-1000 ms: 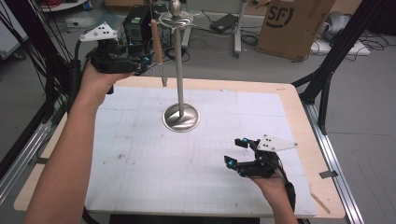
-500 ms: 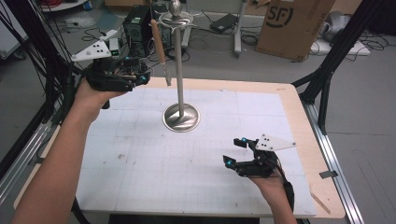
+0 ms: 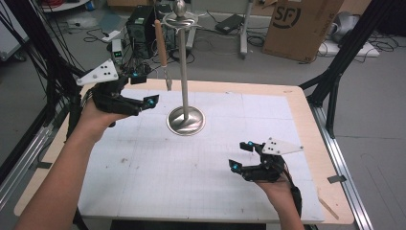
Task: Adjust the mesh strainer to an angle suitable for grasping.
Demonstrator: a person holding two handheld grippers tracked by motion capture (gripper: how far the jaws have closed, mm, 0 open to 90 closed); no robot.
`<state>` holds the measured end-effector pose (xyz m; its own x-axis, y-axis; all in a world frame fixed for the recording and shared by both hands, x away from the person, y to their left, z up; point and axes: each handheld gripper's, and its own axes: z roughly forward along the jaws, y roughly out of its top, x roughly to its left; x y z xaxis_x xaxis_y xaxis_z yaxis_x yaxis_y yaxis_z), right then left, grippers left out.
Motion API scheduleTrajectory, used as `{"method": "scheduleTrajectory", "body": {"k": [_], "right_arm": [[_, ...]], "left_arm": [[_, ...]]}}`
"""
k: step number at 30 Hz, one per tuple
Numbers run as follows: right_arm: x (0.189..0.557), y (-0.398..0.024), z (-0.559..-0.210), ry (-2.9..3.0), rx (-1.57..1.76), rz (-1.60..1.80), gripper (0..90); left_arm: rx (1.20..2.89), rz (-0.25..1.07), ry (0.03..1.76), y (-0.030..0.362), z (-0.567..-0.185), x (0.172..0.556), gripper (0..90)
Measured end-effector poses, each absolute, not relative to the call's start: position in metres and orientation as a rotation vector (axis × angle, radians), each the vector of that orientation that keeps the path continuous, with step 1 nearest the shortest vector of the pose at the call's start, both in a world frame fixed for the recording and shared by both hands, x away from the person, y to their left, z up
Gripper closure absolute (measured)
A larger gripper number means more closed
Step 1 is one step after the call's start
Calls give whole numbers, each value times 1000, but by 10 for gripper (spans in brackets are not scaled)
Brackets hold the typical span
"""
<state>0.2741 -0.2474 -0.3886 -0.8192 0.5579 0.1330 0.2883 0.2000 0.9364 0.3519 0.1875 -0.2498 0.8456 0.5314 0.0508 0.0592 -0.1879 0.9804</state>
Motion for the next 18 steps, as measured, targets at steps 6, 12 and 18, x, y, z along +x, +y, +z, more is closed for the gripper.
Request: {"method": "scheduleTrajectory", "body": {"k": [6, 12, 18], "right_arm": [[274, -248, -389, 2241, 807, 1663, 215], [274, -248, -390, 2243, 816, 1655, 213], [275, -248, -392, 2248, 817, 1643, 211]], "left_arm": [[1710, 444, 464, 191, -267, 341, 177], [1704, 424, 482, 194, -290, 332, 168], [1705, 422, 484, 194, -307, 323, 158]]}}
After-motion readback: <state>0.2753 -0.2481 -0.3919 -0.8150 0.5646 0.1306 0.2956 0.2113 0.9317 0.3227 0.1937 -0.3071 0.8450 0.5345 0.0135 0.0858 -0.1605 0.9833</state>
